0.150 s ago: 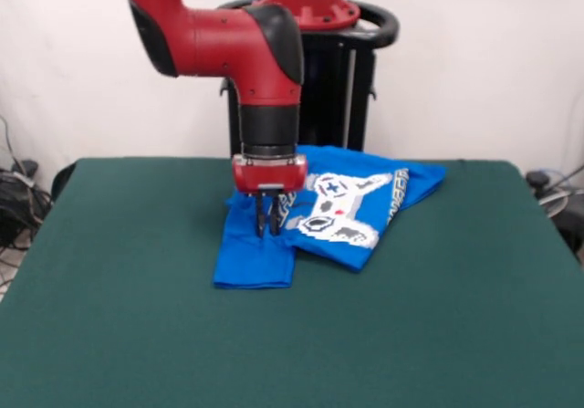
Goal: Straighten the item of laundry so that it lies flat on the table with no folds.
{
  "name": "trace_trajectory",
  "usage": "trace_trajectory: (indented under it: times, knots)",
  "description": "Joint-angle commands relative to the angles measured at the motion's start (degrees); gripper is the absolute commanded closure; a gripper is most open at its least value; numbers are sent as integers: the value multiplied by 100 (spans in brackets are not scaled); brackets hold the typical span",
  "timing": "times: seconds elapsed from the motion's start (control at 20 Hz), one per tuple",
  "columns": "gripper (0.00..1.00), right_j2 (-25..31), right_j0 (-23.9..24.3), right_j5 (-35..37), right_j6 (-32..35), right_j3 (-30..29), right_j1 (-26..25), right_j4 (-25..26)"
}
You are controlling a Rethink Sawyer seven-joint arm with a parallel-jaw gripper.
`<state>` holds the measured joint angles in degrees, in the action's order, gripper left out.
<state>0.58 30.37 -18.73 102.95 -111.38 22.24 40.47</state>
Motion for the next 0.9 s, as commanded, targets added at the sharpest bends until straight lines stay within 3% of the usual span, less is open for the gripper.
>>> trace_trajectory:
  times: [0.05, 0.5, 0.75, 0.9]
  knots:
    - [100, 848, 562, 1632, -346, 2048, -298, 158]
    - [100, 1183, 761, 2302, -518, 2102, -35, 535]
    - [100, 250, -45, 2225, -46, 2151, 323, 538]
    - [100, -23, -265, 2199, 32, 2186, 450, 620]
